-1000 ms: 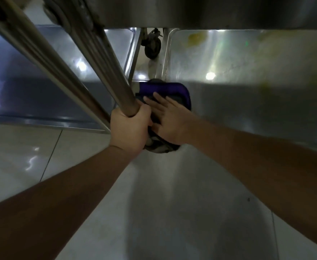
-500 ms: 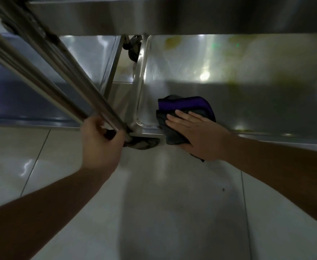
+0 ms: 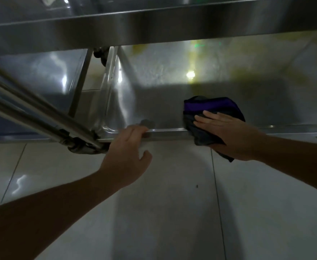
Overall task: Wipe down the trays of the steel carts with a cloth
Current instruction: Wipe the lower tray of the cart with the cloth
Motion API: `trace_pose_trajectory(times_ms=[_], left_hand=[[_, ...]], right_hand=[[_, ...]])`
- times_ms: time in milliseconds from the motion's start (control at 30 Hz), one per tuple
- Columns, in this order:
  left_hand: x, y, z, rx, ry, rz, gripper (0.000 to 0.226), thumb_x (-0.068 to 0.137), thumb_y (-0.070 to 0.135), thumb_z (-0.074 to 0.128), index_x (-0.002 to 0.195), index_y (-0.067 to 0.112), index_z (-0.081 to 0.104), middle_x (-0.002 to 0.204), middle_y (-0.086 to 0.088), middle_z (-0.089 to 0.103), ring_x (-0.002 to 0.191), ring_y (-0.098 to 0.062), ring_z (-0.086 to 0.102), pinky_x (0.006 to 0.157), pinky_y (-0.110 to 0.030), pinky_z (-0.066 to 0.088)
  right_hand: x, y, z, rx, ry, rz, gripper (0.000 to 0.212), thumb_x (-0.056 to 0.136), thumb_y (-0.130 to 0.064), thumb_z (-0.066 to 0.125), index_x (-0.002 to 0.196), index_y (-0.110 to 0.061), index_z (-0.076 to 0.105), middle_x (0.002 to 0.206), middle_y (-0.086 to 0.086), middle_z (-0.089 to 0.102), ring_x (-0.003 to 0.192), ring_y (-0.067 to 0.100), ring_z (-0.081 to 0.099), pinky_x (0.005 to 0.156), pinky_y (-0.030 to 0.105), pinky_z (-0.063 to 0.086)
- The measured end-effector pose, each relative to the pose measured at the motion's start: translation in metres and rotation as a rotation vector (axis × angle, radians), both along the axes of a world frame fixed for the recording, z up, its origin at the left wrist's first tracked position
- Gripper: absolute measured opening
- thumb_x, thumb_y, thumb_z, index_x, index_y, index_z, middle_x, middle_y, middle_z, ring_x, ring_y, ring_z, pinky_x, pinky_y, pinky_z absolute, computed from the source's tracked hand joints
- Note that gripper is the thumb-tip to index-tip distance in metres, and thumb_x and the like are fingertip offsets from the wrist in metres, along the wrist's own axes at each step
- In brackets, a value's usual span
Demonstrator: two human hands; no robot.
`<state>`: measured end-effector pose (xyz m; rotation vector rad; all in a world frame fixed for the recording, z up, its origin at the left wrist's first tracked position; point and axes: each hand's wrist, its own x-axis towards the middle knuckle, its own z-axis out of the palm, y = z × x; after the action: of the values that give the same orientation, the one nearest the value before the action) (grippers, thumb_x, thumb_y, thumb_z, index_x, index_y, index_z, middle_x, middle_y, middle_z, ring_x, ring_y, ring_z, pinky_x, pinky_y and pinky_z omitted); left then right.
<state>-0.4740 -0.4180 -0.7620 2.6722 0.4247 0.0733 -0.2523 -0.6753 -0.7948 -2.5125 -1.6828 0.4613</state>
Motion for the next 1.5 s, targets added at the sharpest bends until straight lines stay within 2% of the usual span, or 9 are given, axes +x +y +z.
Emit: trace_pose_trajectory(times_ms=[100, 267, 533, 767, 933, 1033, 1100, 1267, 1500], left_hand=[[0.019, -0.018, 0.000, 0.039, 0.033, -0.109, 0.069, 0.087, 0.018, 0.073, 0.152, 0.015, 0.050, 0.153, -0.003, 0.052, 0.142, -0.020, 0.046, 0.120, -0.032, 0.032], [0.039, -0.046, -0.011, 0.131, 0.071, -0.260, 0.085, 0.089, 0.027, 0.071, 0.164, 0.016, 0.034, 0.172, 0.001, 0.029, 0.159, -0.015, 0.024, 0.125, -0.027, 0.014], [0.068, -0.095, -0.028, 0.182, 0.130, -0.372, 0.099, 0.094, 0.039, 0.060, 0.170, 0.024, -0.003, 0.176, 0.009, -0.012, 0.156, -0.001, -0.024, 0.119, -0.017, -0.019], [0.101, -0.148, -0.033, 0.181, 0.091, -0.449, 0.101, 0.090, 0.038, 0.066, 0.169, 0.015, 0.007, 0.176, 0.001, -0.004, 0.162, -0.013, -0.010, 0.130, -0.034, -0.004], [0.137, -0.194, -0.037, 0.189, 0.042, -0.458, 0.103, 0.086, 0.037, 0.070, 0.169, 0.011, 0.014, 0.177, -0.005, 0.007, 0.164, -0.020, 0.000, 0.132, -0.041, 0.007], [0.149, -0.219, -0.042, 0.179, 0.028, -0.450, 0.104, 0.083, 0.036, 0.070, 0.168, 0.010, 0.016, 0.177, -0.006, 0.010, 0.164, -0.021, 0.003, 0.132, -0.042, 0.008], [0.153, -0.235, -0.045, 0.189, 0.027, -0.475, 0.104, 0.082, 0.036, 0.067, 0.169, 0.010, 0.014, 0.177, -0.006, 0.009, 0.164, -0.022, 0.002, 0.132, -0.043, 0.008], [0.167, -0.265, -0.048, 0.208, -0.001, -0.481, 0.106, 0.078, 0.038, 0.067, 0.168, 0.009, 0.019, 0.176, -0.008, 0.013, 0.164, -0.024, 0.007, 0.131, -0.047, 0.015], [0.177, -0.276, -0.056, 0.266, 0.023, -0.434, 0.111, 0.077, 0.041, 0.070, 0.168, 0.008, 0.017, 0.176, -0.008, 0.012, 0.163, -0.023, 0.009, 0.131, -0.046, 0.015]], right_hand=[[0.016, -0.034, -0.002, -0.016, -0.014, -0.036, 0.073, 0.091, -0.070, 0.014, 0.157, -0.045, -0.003, 0.166, -0.026, -0.005, 0.151, -0.007, -0.020, 0.120, 0.020, -0.013], [0.035, -0.081, -0.001, -0.029, -0.023, -0.064, 0.070, 0.105, -0.049, 0.041, 0.157, -0.044, -0.005, 0.166, -0.026, -0.007, 0.150, -0.007, -0.022, 0.120, 0.017, -0.015], [0.057, -0.134, -0.001, 0.009, -0.005, -0.109, 0.066, 0.102, -0.050, 0.039, 0.159, -0.041, 0.006, 0.168, -0.022, 0.003, 0.155, -0.004, -0.011, 0.125, 0.024, -0.005], [0.076, -0.185, -0.002, 0.041, 0.007, -0.205, 0.067, 0.096, -0.065, 0.027, 0.158, -0.041, 0.014, 0.165, -0.026, 0.008, 0.152, -0.012, -0.011, 0.121, 0.014, -0.010], [0.091, -0.231, -0.003, 0.049, 0.013, -0.291, 0.068, 0.096, -0.066, 0.031, 0.159, -0.044, 0.016, 0.164, -0.030, 0.009, 0.155, -0.007, -0.002, 0.126, 0.028, 0.003], [0.101, -0.257, -0.003, 0.056, 0.011, -0.348, 0.071, 0.096, -0.065, 0.035, 0.161, -0.041, 0.020, 0.164, -0.030, 0.011, 0.155, -0.007, 0.000, 0.124, 0.023, -0.001], [0.106, -0.275, -0.004, 0.046, -0.001, -0.386, 0.072, 0.096, -0.066, 0.035, 0.162, -0.039, 0.022, 0.165, -0.028, 0.013, 0.155, -0.008, 0.000, 0.123, 0.019, -0.004], [0.113, -0.313, -0.008, 0.052, 0.010, -0.558, 0.074, 0.097, -0.071, 0.029, 0.163, -0.039, 0.019, 0.169, -0.018, 0.018, 0.157, -0.003, 0.002, 0.126, 0.034, 0.005], [0.124, -0.324, -0.014, 0.088, -0.025, -0.876, 0.075, 0.099, -0.062, 0.027, 0.165, -0.026, 0.022, 0.171, -0.007, 0.021, 0.159, 0.013, 0.009, 0.125, 0.032, 0.002]])
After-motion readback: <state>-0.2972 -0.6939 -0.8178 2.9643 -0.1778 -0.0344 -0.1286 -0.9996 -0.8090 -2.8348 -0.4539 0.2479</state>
